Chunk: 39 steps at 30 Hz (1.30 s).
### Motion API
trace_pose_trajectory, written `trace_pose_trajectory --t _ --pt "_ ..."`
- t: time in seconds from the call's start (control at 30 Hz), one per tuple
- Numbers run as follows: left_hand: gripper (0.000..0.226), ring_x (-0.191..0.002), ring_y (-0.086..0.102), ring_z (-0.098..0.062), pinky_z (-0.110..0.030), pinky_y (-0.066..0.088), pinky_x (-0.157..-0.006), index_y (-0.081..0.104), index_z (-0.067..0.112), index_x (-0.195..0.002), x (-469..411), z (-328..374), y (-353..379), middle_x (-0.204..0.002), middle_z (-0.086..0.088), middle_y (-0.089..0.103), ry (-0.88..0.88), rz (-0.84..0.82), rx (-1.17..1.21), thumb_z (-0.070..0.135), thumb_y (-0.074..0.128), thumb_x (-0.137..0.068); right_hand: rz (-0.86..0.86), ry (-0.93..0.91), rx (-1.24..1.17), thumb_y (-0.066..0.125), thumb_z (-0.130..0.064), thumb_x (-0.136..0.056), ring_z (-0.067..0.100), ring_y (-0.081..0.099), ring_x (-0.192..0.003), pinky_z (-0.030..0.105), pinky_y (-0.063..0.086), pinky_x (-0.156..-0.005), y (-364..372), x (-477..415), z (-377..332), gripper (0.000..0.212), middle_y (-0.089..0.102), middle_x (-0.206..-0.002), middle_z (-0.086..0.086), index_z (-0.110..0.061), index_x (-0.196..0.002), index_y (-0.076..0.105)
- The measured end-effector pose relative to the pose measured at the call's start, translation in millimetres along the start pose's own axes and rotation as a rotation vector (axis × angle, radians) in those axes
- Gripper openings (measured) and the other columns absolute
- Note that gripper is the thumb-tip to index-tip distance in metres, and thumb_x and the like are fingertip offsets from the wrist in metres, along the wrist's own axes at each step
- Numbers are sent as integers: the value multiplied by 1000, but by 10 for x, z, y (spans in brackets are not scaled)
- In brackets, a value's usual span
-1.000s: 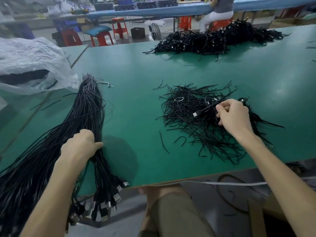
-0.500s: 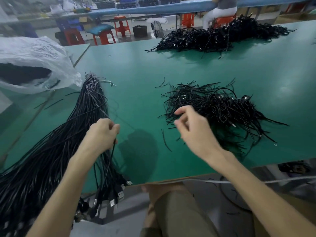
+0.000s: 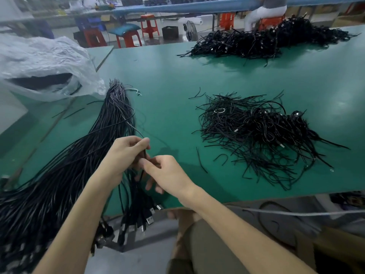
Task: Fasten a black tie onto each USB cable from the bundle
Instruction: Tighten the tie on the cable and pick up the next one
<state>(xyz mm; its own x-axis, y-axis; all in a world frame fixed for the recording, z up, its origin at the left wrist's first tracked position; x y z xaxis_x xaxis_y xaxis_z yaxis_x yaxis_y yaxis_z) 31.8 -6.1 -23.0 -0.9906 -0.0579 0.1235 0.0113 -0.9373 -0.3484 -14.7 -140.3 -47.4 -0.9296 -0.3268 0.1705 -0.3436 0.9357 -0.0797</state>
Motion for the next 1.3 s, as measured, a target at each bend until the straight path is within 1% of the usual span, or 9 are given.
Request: trace_pose_trajectory --t 0.2,0.33,0.47,0.57,0.67,0.8,1.0,1.17,1.3 --pt "29 -50 58 -11 -20 47 -46 71 7 -89 -16 -19 23 -62 0 67 0 -2 89 31 62 -103 -66 -3 -198 54 -23 -107 13 59 -50 22 41 -42 -24 12 -39 24 72 -74 7 -1 -103 62" --pt "35 -58 57 -13 -27 50 -59 70 5 -91 -56 -84 63 -67 3 65 -39 -29 123 25 48 -109 -106 80 -539 59 -17 -104 6 54 -51 15 43 -45 -145 31 -71 19 67 -71 3 1 -101 64" --pt "32 -61 61 -14 -26 51 -56 70 3 -97 -25 -98 141 -77 -2 66 -30 -124 -4 20 46 -110 -24 156 -956 58 -8 -102 2 48 -46 12 37 -40 -414 -21 -140 15 61 -69 2 5 -103 64" --pt "29 -65 66 -19 -30 52 -61 70 1 -101 38 -86 182 -79 -4 69 41 -220 -58 19 48 -109 -7 174 -1093 52 -6 -104 3 43 -42 14 36 -39 -586 -20 -157 15 56 -66 -1 6 -107 60" --pt "25 -66 69 -17 -25 52 -62 69 3 -99 64 -47 250 -77 -1 72 140 -309 -182 8 46 -108 -84 210 -1106 50 -8 -103 3 36 -42 17 34 -37 -596 31 -132 14 49 -66 -3 3 -106 57" --pt "30 -59 65 -12 -24 48 -60 68 6 -94 4 -70 325 -79 -5 70 147 -302 -307 5 42 -109 -167 212 -1055 63 -7 -86 2 30 -43 17 29 -34 -520 130 -128 21 46 -63 -4 3 -105 60" --pt "26 -55 63 -8 -18 50 -53 65 -3 -99 -2 -88 270 -79 -11 67 73 -189 -105 9 45 -109 -208 164 -754 57 -8 -100 1 26 -47 15 26 -35 -462 290 -78 19 47 -64 -6 4 -113 62" --pt "23 -54 63 -11 -18 51 -51 60 -13 -112 16 -92 255 -83 -18 65 88 -119 -15 5 45 -108 -417 111 -537 59 -13 -102 0 32 -41 12 25 -36 -230 450 -34 16 52 -62 -5 -2 -107 68" --pt "22 -56 66 -13 -21 53 -53 60 -8 -115 -23 -127 263 -87 -13 70 44 -100 -44 10 51 -107 -148 123 -621 59 -11 -101 0 35 -42 12 28 -37 -517 321 -6 19 54 -63 -5 2 -112 66"
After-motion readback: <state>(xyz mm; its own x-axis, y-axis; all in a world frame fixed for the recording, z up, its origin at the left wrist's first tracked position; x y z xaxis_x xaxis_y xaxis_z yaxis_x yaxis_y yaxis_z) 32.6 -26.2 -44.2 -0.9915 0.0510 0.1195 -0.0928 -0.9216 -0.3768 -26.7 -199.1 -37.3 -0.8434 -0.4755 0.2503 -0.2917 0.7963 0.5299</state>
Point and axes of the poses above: each hand's wrist, its own x-axis away from the middle knuckle, its own y-axis out of the palm, z = x × y, the point moved 5 cm from there along -x, towards the middle knuckle
